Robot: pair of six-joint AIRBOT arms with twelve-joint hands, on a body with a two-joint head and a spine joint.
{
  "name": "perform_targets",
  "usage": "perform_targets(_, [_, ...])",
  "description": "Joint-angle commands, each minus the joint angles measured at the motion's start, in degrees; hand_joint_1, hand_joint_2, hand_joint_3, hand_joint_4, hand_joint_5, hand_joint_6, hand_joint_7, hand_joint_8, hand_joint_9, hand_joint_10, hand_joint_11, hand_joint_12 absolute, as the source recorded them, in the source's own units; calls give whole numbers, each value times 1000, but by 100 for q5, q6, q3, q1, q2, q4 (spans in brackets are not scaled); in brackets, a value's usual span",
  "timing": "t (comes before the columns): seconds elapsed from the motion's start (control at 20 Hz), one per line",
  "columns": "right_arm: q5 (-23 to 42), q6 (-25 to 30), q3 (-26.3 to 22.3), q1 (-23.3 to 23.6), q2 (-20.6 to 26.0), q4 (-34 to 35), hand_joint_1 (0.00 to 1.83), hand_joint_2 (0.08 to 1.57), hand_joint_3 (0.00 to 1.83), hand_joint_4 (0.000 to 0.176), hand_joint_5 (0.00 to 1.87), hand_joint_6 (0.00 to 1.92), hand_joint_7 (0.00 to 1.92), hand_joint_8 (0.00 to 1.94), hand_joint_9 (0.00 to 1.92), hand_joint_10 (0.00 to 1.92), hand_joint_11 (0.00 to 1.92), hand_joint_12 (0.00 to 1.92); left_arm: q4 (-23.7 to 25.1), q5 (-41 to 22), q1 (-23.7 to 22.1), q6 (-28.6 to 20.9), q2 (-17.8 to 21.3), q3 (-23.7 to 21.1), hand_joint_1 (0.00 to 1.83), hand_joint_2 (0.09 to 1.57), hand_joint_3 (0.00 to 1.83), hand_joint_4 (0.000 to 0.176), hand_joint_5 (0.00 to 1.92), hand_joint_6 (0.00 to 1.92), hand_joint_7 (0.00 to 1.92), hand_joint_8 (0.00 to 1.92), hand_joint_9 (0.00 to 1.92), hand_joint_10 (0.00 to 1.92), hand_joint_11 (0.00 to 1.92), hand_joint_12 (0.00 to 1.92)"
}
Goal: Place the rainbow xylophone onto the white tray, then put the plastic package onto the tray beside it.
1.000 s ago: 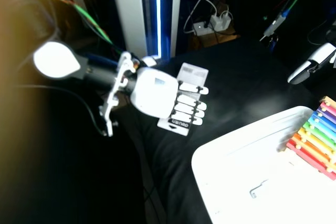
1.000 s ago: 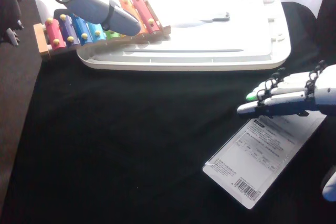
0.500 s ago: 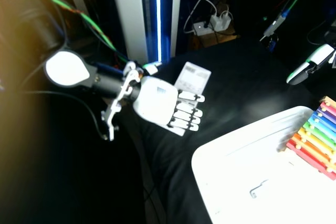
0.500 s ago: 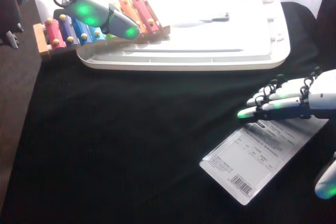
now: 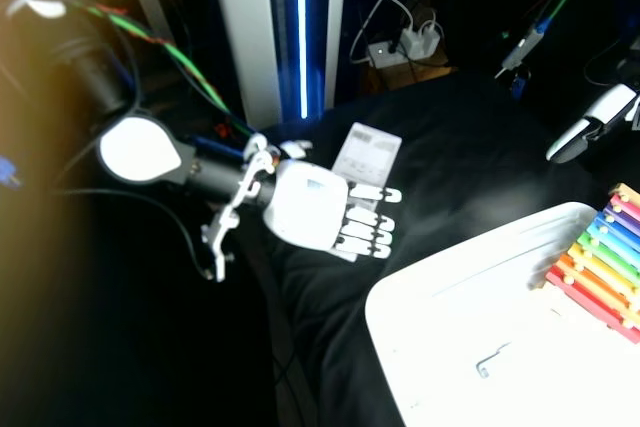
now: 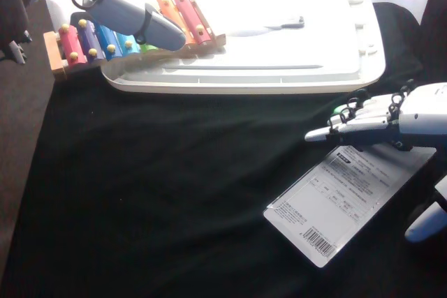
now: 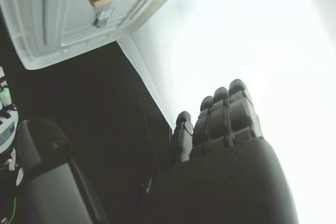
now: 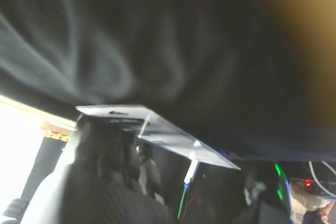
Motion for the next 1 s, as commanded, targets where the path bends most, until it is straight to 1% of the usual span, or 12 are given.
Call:
perform_targets(0.0, [-60, 48, 24, -1, -77, 56, 910, 761, 8, 176, 0, 0, 291, 13, 290, 19, 182, 103, -40, -712, -62, 7, 7, -14, 754, 682, 6, 176, 0, 0, 0, 0, 0, 0, 0, 0])
perform_targets(0.15, [-116, 48, 76, -9, -139, 53, 963, 794, 7, 166, 33, 1, 354, 10, 346, 14, 233, 134, -40, -740, -62, 7, 8, -23, 768, 703, 12, 176, 0, 0, 0, 0, 0, 0, 0, 0])
perform_targets(0.2, [-130, 48, 94, -21, -159, 53, 993, 815, 3, 134, 83, 4, 392, 5, 384, 10, 253, 158, -41, -750, -62, 7, 8, -28, 757, 693, 7, 176, 0, 0, 0, 0, 0, 0, 0, 0])
perform_targets(0.25, [-152, 48, 113, -50, -181, 53, 1054, 831, 3, 118, 116, 5, 457, 11, 458, 5, 263, 284, -41, -757, -62, 7, 9, -33, 756, 690, 5, 176, 0, 0, 0, 0, 0, 0, 0, 0])
perform_targets(0.3, [-169, 48, 127, -83, -196, 53, 1156, 887, 1, 78, 217, 8, 614, 9, 626, 6, 334, 642, -41, -766, -62, 7, 9, -37, 745, 697, 7, 176, 0, 0, 0, 0, 0, 0, 0, 0])
perform_targets(0.35, [-178, 48, 135, -101, -202, 53, 1202, 935, 2, 52, 324, 8, 710, 10, 703, 14, 394, 745, -41, -768, -62, 7, 9, -38, 726, 707, 10, 176, 0, 0, 0, 0, 0, 0, 0, 0])
perform_targets(0.4, [-181, 48, 139, -115, -208, 53, 1202, 935, 2, 52, 324, 8, 710, 10, 703, 14, 394, 745, -41, -771, -62, 7, 9, -39, 726, 707, 10, 176, 0, 0, 0, 0, 0, 0, 0, 0])
perform_targets(0.45, [-181, 48, 140, -130, -216, 53, 1115, 1071, 4, 0, 608, 13, 871, 12, 836, 22, 519, 865, -43, -775, -55, 7, 10, -42, 734, 710, 9, 176, 0, 0, 0, 0, 0, 0, 0, 0])
perform_targets(0.55, [-181, 48, 143, -131, -226, 53, 1157, 1081, 1, 0, 747, 16, 926, 10, 888, 23, 544, 913, -48, -785, -47, 7, 11, -45, 735, 712, 9, 176, 0, 0, 0, 0, 0, 0, 0, 0])
perform_targets(0.6, [-179, 48, 145, -131, -231, 52, 1262, 1094, 4, 0, 864, 878, 1130, 737, 1012, 9, 647, 889, -48, -795, -45, 7, 11, -49, 752, 715, 8, 176, 0, 0, 0, 0, 0, 0, 0, 0])
perform_targets(0.65, [-179, 48, 147, -131, -231, 52, 1244, 1113, 0, 0, 855, 1039, 1106, 856, 1022, 7, 633, 922, -48, -803, -45, 7, 11, -51, 743, 712, 6, 176, 0, 0, 0, 0, 0, 0, 0, 0])
perform_targets(0.95, [-148, 48, 147, -131, -237, 51, 1259, 1102, 0, 0, 888, 977, 1131, 882, 1102, 19, 648, 1097, -48, -849, -28, 7, 11, -69, 728, 718, 3, 176, 0, 0, 0, 0, 0, 0, 0, 0])
